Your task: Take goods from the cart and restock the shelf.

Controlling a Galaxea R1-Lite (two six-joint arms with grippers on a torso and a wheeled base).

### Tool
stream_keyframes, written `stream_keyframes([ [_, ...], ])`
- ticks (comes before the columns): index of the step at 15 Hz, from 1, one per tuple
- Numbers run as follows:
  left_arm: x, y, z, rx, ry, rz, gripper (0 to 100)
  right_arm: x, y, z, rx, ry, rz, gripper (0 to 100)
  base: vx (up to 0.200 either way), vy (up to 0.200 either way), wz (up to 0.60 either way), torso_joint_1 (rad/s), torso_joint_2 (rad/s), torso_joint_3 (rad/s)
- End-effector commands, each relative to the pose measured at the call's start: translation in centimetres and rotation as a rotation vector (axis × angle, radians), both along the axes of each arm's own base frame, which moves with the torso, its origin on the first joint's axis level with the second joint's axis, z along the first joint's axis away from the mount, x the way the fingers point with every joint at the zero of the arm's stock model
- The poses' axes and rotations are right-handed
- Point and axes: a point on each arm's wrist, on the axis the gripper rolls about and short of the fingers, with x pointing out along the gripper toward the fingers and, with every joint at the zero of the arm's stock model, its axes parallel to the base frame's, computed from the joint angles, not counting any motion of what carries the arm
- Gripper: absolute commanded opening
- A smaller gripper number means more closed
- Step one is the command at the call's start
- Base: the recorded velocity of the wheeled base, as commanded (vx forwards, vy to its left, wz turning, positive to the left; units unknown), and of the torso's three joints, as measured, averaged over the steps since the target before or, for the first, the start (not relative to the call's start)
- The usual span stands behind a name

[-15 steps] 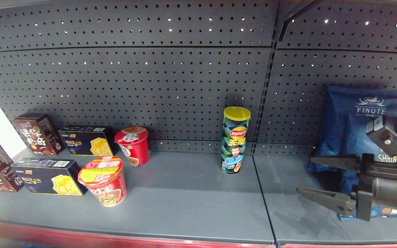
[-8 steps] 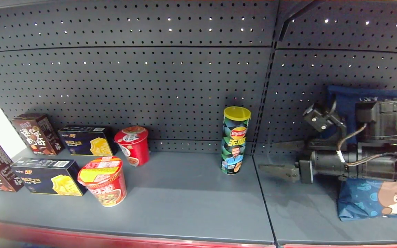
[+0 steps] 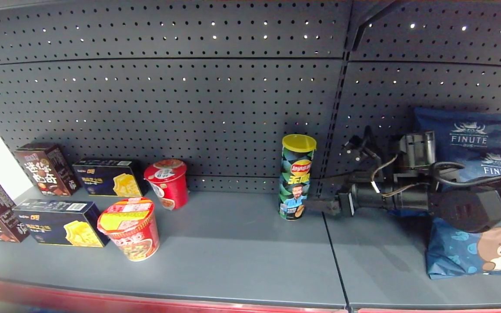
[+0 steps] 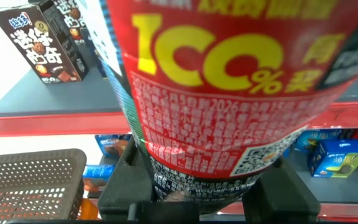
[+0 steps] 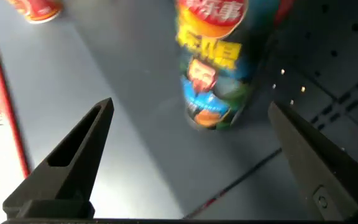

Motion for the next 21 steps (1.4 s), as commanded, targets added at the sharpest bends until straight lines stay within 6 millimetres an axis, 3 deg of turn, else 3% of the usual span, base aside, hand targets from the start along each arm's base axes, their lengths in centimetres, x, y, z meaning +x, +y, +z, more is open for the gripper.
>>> stream_keyframes([
  [1,0.0,0.0,0.1,-0.001,-0.004,0.000,0,3.1,1.3,-2.0,-0.008,0.020,0.001,100,0.000,0.000,0.00,0.000,0.00,0.000],
  [13,0.0,0.0,0.0,0.002,0.001,0.004,0,6.4,3.0,-3.1,0.002,0.003,0.011,100,0.000,0.000,0.00,0.000,0.00,0.000],
  [20,0.1,0.0,-0.2,0.001,0.005,0.006,0,7.3,4.1,-3.8,0.017,0.000,0.054,100,0.000,0.000,0.00,0.000,0.00,0.000],
  [21,0.1,0.0,-0.2,0.001,0.007,0.007,0,7.4,4.2,-3.7,0.017,-0.004,0.048,0,0.000,0.000,0.00,0.000,0.00,0.000],
])
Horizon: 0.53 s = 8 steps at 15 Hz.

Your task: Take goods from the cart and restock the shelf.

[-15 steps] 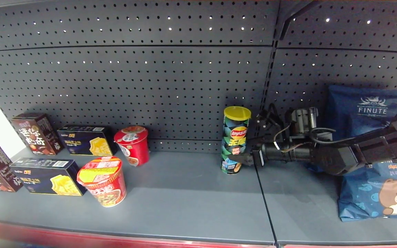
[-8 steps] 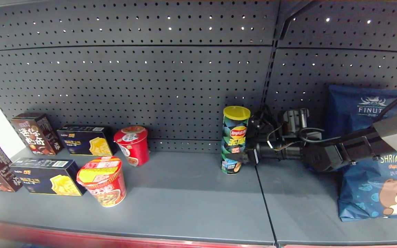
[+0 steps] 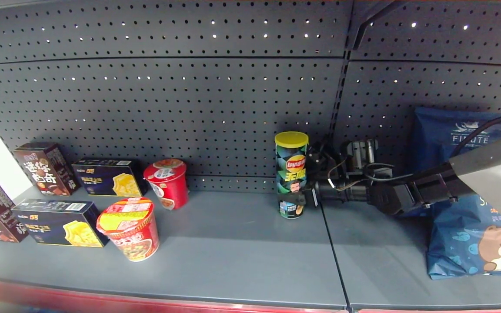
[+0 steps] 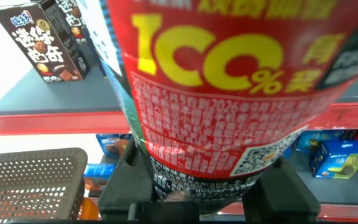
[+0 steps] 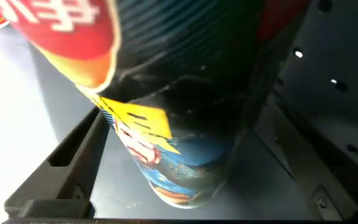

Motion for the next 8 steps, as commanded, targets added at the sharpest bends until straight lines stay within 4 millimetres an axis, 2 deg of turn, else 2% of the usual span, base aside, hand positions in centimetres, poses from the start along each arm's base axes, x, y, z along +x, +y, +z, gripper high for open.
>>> stream_keyframes([
  [1,0.1,0.0,-0.1,0.001,0.007,0.001,0,-0.1,0.2,0.1,0.000,-0.003,0.001,0,0.000,0.000,0.00,0.000,0.00,0.000],
  [3,0.1,0.0,-0.2,0.001,0.012,0.001,0,-0.6,0.4,1.0,-0.005,-0.020,-0.033,0,0.000,0.000,0.00,0.000,0.00,0.000],
  [8,0.2,0.0,-0.6,0.001,0.021,0.001,0,-3.5,0.4,4.0,-0.002,-0.061,-0.084,0,0.000,0.000,0.00,0.000,0.00,0.000],
])
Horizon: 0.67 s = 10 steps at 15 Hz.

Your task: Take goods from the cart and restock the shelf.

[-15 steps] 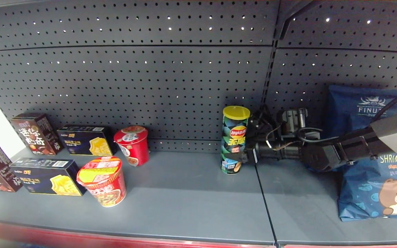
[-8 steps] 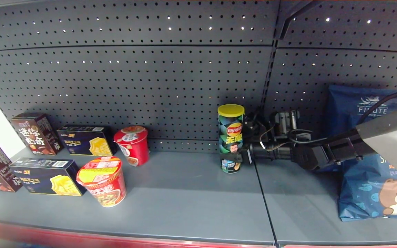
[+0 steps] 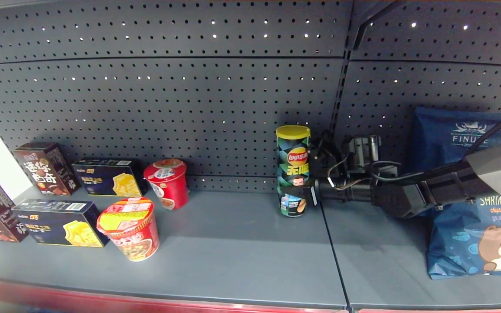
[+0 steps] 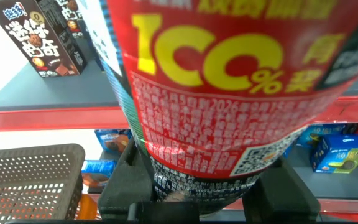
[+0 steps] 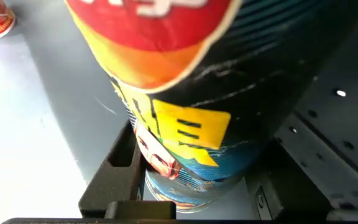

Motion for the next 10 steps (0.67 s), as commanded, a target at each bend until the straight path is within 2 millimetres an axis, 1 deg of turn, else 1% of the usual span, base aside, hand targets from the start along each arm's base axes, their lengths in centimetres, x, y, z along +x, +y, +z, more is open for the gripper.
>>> stream_keyframes([
  [1,0.0,0.0,0.0,-0.001,0.000,0.000,0,-2.0,-0.4,2.8,0.015,-0.055,-0.021,0,0.000,0.000,0.00,0.000,0.00,0.000],
  [2,0.0,0.0,0.0,-0.005,0.002,0.001,0,-3.0,-0.7,3.5,0.014,-0.063,-0.039,0,0.000,0.000,0.00,0.000,0.00,0.000],
  [4,0.0,0.0,-0.1,-0.023,0.003,0.006,0,-5.3,-0.4,4.6,0.030,-0.052,-0.070,0,0.000,0.000,0.00,0.000,0.00,0.000],
  [5,0.0,0.0,-0.1,-0.023,0.003,0.006,0,-5.3,-0.4,4.6,0.030,-0.052,-0.070,0,0.000,0.000,0.00,0.000,0.00,0.000],
  [6,0.1,0.0,-0.2,-0.023,0.006,0.006,0,-9.8,1.6,6.0,0.133,0.002,-0.117,0,0.000,0.000,0.00,0.000,0.00,0.000],
  [7,0.1,0.0,-0.2,-0.021,0.006,0.006,0,-11.1,2.1,6.0,0.162,-0.020,-0.137,0,0.000,0.000,0.00,0.000,0.00,0.000],
  [8,0.1,0.0,-0.1,-0.018,0.004,0.005,0,-11.9,2.2,5.7,0.176,-0.043,-0.149,0,0.000,0.000,0.00,0.000,0.00,0.000],
  [9,0.1,0.0,-0.1,-0.017,0.003,0.007,0,-12.4,2.0,5.5,0.180,-0.050,-0.154,0,0.000,0.000,0.00,0.000,0.00,0.000],
  [10,0.0,0.0,0.1,-0.017,-0.005,0.016,0,-13.8,1.3,4.2,0.170,-0.051,-0.171,0,0.000,0.000,0.00,0.000,0.00,0.000],
])
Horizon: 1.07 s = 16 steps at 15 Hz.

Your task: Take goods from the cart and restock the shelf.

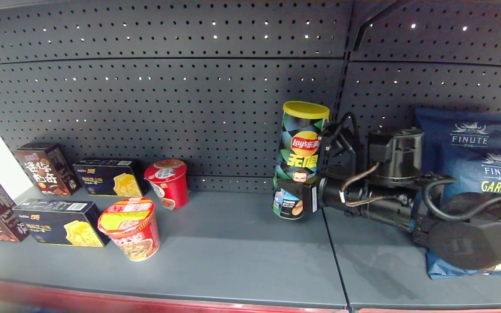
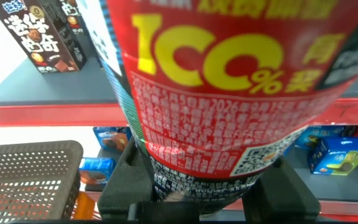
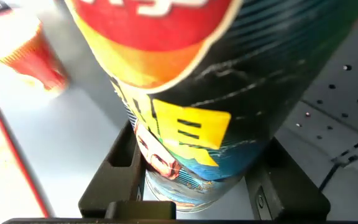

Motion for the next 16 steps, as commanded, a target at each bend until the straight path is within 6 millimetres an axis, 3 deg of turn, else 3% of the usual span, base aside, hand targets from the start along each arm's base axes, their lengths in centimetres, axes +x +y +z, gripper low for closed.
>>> stream_keyframes([
  [1,0.0,0.0,0.3,-0.001,-0.016,0.010,0,-4.3,-1.5,-0.8,0.005,-0.002,0.012,0,0.000,0.000,0.00,0.000,0.00,0.000],
  [3,0.1,0.0,0.5,-0.004,-0.045,0.020,0,-6.0,-3.0,-1.6,-0.012,0.009,0.001,0,0.000,0.000,0.00,0.000,0.00,0.000],
  [8,0.0,0.1,0.6,-0.004,-0.051,0.034,0,-8.2,-5.0,-1.0,0.001,-0.012,-0.009,0,0.000,0.000,0.00,0.000,0.00,0.000],
  [16,0.1,0.1,0.4,-0.002,-0.045,0.040,0,-10.7,-5.3,-3.2,-0.060,0.025,-0.046,0,0.000,0.000,0.00,0.000,0.00,0.000],
])
